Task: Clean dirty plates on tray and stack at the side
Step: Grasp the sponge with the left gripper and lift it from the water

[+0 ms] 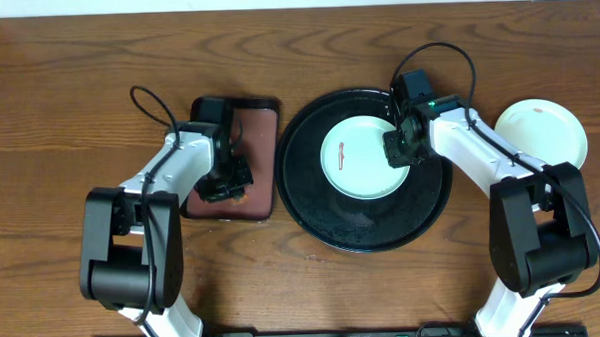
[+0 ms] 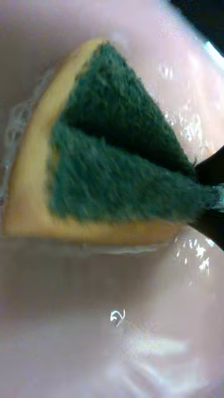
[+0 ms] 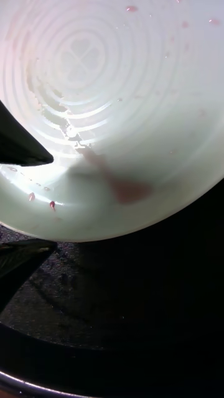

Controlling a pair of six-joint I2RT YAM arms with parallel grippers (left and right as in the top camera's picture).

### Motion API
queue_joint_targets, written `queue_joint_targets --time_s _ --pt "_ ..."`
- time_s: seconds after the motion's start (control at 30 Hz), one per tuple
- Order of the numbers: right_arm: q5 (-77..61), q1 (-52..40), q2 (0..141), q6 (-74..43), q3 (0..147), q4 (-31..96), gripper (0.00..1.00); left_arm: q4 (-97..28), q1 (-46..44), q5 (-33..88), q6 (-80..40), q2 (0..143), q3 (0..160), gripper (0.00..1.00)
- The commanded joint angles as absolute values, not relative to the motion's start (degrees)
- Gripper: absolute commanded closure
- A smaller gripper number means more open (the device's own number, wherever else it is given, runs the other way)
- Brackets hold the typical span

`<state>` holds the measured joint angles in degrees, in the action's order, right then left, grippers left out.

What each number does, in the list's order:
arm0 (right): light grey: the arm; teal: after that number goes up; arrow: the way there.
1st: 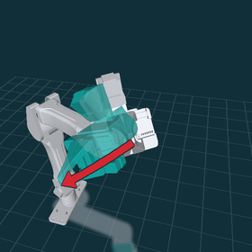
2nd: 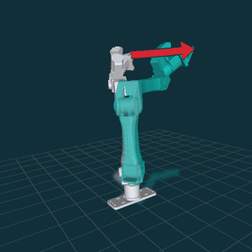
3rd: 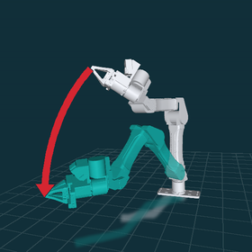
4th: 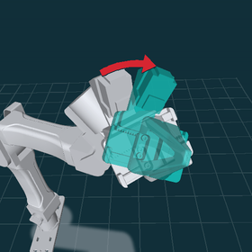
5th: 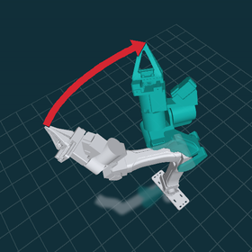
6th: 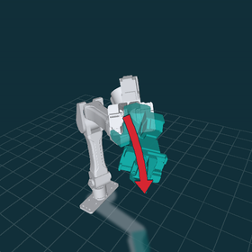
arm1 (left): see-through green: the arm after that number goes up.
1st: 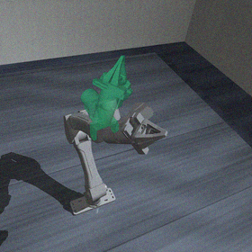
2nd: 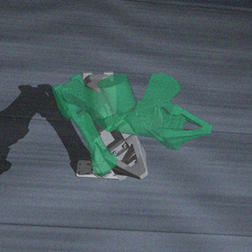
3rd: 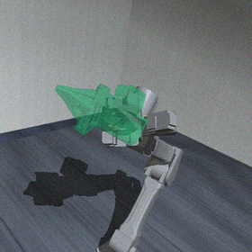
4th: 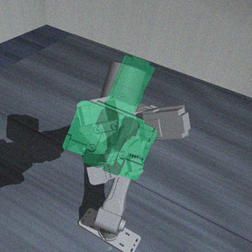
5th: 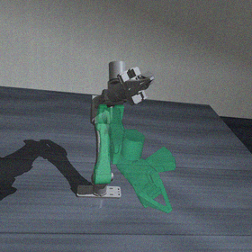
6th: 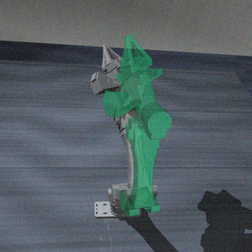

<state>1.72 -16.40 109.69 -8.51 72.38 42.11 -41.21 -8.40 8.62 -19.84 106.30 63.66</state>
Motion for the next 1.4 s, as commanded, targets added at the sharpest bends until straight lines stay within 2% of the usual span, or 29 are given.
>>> queue_joint_targets --time_s 0.0,0.03,0.1,0.23,0.27,0.37,0.47,0.67,0.8,0.83,0.9,1.03,1.23,1.27,1.3,1.37 --pt "1.4 -16.1 109.0 -8.1 72.9 42.0 0.63 -43.8 -8.2 3.3 -14.5 107.4 68.5 0.60" --pt "1.4 -16.1 109.0 -8.1 72.9 42.1 0.63 -44.8 -8.2 3.4 -14.2 107.4 69.3 0.50" --pt "1.4 -16.1 109.0 -8.1 72.9 42.1 0.63 -47.3 -8.1 3.4 -13.9 107.4 71.6 0.41" --pt "1.4 -16.0 109.0 -8.1 73.0 42.1 0.63 -48.6 -8.0 3.4 -13.8 107.2 74.6 0.39" --pt "1.4 -16.0 109.0 -8.1 72.9 42.2 0.62 -48.4 -8.1 3.4 -13.8 107.2 74.7 0.40" --pt "1.0 -15.1 109.0 -10.0 72.9 42.4 0.63 -47.0 -8.1 3.4 -13.8 107.2 73.6 0.59" --pt "-3.4 -13.0 109.0 -10.2 72.9 42.0 0.63 -46.1 -8.1 3.4 -13.8 107.5 71.8 0.68" --pt "-13.5 -7.0 109.0 -9.6 73.0 40.5 0.60 -41.7 -8.2 6.0 -13.8 108.3 66.7 0.71" --pt "-20.6 -4.6 109.0 -5.2 73.0 40.9 0.57 -40.5 -8.2 6.5 -13.8 108.6 64.7 0.72" --pt "-20.7 -4.6 109.0 -4.8 72.9 41.0 0.56 -40.2 -8.2 6.5 -13.8 108.6 64.5 0.76" --pt "-20.6 -4.8 109.0 -4.1 73.0 41.2 0.56 -39.4 -8.2 6.5 -13.8 108.6 64.2 0.92" --pt "-18.9 -5.7 109.0 -4.0 72.9 41.4 0.55 -38.8 -8.2 6.4 -11.9 108.5 64.8 0.93" --pt "-9.2 -6.0 109.0 -5.2 72.9 40.4 0.54 -47.8 -8.2 6.5 -11.8 108.4 74.6 0.93" --pt "-9.4 -6.0 109.0 -4.8 72.9 40.0 0.55 -49.4 -8.3 6.7 -11.8 108.3 76.8 0.93" --pt "-10.1 -6.0 109.0 -4.2 72.9 39.6 0.63 -51.2 -8.4 7.2 -11.8 108.3 79.4 0.93" --pt "-11.6 -6.1 109.1 -3.3 72.9 39.3 0.69 -53.9 -9.0 9.0 -11.8 108.3 84.4 0.93"
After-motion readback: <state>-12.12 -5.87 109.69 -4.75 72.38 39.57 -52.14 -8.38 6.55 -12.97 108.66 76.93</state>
